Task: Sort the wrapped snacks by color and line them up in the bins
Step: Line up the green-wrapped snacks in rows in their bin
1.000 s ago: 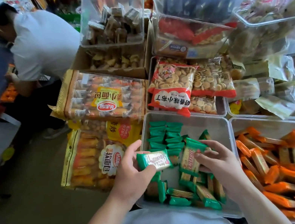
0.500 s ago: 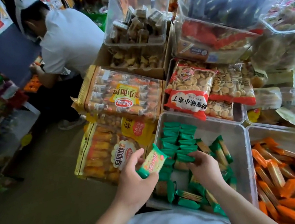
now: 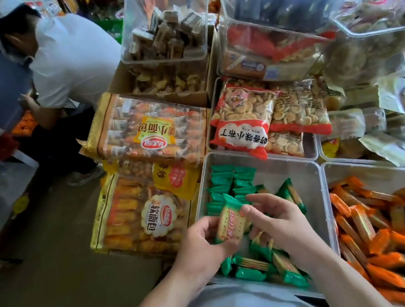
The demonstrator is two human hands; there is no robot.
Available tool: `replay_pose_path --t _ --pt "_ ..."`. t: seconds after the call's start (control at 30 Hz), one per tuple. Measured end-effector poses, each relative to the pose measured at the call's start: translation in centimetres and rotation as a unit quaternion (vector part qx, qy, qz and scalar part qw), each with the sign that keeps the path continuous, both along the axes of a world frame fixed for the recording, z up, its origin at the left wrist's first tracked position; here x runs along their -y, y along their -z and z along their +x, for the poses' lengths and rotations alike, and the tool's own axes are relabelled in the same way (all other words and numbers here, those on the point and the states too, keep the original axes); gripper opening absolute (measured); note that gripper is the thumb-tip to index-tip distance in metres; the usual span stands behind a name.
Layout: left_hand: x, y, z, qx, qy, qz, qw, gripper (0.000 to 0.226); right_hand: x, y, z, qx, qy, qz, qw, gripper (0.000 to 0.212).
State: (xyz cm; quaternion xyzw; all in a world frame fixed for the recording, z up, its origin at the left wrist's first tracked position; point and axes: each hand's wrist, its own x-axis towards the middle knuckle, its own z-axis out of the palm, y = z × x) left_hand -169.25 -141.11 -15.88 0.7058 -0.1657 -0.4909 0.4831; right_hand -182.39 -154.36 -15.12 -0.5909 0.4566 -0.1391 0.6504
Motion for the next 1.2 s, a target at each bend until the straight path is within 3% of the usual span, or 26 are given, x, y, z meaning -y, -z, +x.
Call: replay_pose_path --t 0.1,0.2,0.3,0.43,0.67,0.83,0.9,1.03,1.13,1.2 --pt "0.5 0.2 -0.2 -0.012 0.042 -0.03 0.999 0.044 0.2 0.0 -0.4 -0.008 0.038 0.019 0.999 0.039" --pt "0.2 1.0 0.8 0.071 0.062 0.008 0.996 0.045 0.8 0.4 -1.3 -0.007 0.05 0.018 0.999 0.028" --pt "-1.1 2.2 3.0 0.2 0.032 0.069 0.977 0.038 1.7 1.9 -2.0 -0.09 0.024 -0.098 0.991 0.027" --pt "-2.8 3.2 3.8 0.233 0.014 0.079 0.969 0.026 1.7 4.9 -1.0 -0.18 -0.077 -0.165 0.967 0.029" --pt "-3.9 4.1 2.7 0.208 -0.001 0.068 0.976 0.021 0.9 8.9 1.5 -0.252 -0.146 -0.205 0.935 0.033" --pt "-4.6 4.4 2.3 0.207 0.0 0.065 0.976 0.022 0.3 8.7 1.2 -0.355 -0.162 -0.294 0.873 0.039" --pt "-4.9 4.5 2.1 0.208 -0.002 0.065 0.976 0.022 0.1 8.0 0.9 -0.343 -0.166 -0.304 0.873 0.038" --pt "-5.1 4.3 1.7 0.208 -0.001 0.062 0.976 0.02 -1.8 6.9 1.4 -0.276 -0.183 -0.239 0.913 0.036" --pt "-4.9 4.2 1.3 0.213 0.004 0.064 0.975 0.018 -3.6 7.6 2.1 -0.319 -0.267 -0.247 0.875 0.047" --pt "-4.9 3.9 1.1 0.211 0.003 0.064 0.975 0.019 -4.1 8.4 2.4 -0.331 -0.281 -0.242 0.868 0.045"
